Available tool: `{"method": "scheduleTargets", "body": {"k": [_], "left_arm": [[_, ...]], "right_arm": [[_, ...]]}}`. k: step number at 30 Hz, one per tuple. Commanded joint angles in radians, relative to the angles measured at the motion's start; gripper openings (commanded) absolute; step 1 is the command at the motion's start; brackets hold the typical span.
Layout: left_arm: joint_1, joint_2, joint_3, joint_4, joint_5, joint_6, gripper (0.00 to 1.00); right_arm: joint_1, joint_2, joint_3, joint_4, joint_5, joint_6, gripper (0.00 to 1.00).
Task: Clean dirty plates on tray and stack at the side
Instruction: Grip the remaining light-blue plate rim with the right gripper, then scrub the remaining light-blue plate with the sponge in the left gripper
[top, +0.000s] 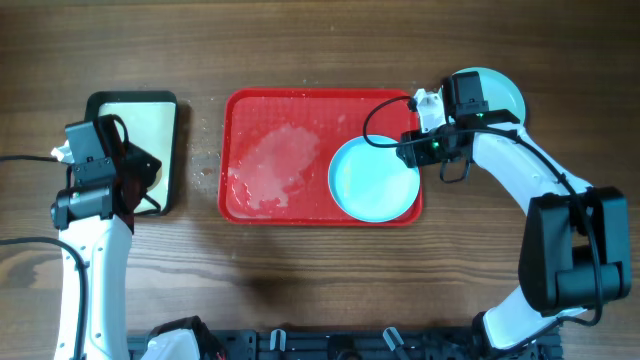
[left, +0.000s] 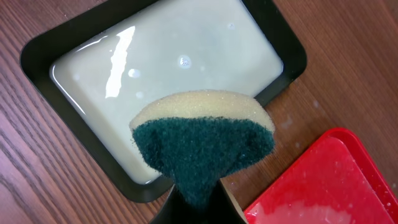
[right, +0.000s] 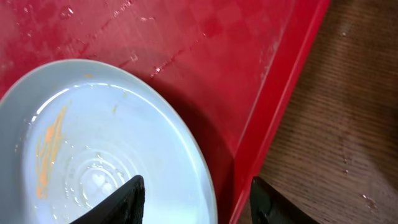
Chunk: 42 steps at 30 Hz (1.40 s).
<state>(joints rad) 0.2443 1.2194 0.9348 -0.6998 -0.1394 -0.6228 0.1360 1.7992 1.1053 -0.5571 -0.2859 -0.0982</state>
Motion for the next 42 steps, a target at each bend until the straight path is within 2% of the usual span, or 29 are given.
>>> {"method": "scheduleTargets", "body": {"k": [1,5,8,9,12,16,20,23,24,25,26,29,32,36,38,39,42], "left_arm": [[0.005,0.006,-0.006,0.003,0.009,0.016,0.04],[0.005,0.006,-0.006,0.004,0.009,0.016,0.04],[0.005,0.006,-0.006,0.003,0.009,0.016,0.04],[0.005,0.006,-0.006,0.003,0.009,0.016,0.04],[0.005,0.006,-0.006,0.003,0.009,0.016,0.04],[0.005,0.006,-0.006,0.003,0.009,0.016,0.04],[0.005,0.006,-0.006,-0.005,0.01,0.016,0.04],[0.005,0.006,-0.006,-0.004,0.079,0.017,0.04],[0.003,0.006,-0.006,0.002,0.124,0.049,0.04],[-0.008,0.006,-0.006,0.024,0.225,0.13,0.04],[-0.027,0.006,-0.006,0.041,0.319,0.175,0.04],[-0.159,0.026,-0.006,0.072,0.439,0.154,0.04],[-0.32,0.104,-0.006,0.164,0.438,0.059,0.04],[-0.571,0.323,-0.006,0.391,0.434,0.008,0.04],[-0.63,0.415,-0.006,0.474,0.434,0.002,0.04],[-0.66,0.484,-0.006,0.523,0.434,-0.037,0.04],[-0.699,0.611,-0.006,0.569,0.428,-0.067,0.04]], "right_arm": [[0.003,0.027,-0.007,-0.044,0.025,0.031,0.54],[0.018,0.028,-0.007,-0.11,0.024,0.032,0.5],[0.061,0.028,-0.007,-0.124,0.021,0.119,0.36],[0.085,0.028,-0.007,-0.137,0.021,0.125,0.34],[0.118,0.028,-0.007,-0.14,0.021,0.137,0.34],[0.145,0.041,-0.007,-0.098,0.039,0.231,0.34],[0.147,0.127,-0.007,-0.146,0.065,0.337,0.31],[0.147,0.163,-0.007,-0.131,0.066,0.335,0.31],[0.147,0.163,-0.007,-0.114,0.065,0.335,0.27],[0.147,0.163,-0.006,-0.075,0.061,0.335,0.14],[0.148,0.163,-0.006,-0.055,0.061,0.335,0.05],[0.181,0.163,0.018,-0.016,0.058,0.335,0.04],[0.223,0.163,0.037,0.05,0.059,0.366,0.04],[0.234,0.163,0.043,0.072,0.068,0.394,0.04],[0.234,0.163,0.043,0.07,0.078,0.395,0.04],[0.231,0.163,0.043,0.07,0.078,0.394,0.04],[0.229,0.163,0.043,0.066,0.078,0.393,0.04]]}}
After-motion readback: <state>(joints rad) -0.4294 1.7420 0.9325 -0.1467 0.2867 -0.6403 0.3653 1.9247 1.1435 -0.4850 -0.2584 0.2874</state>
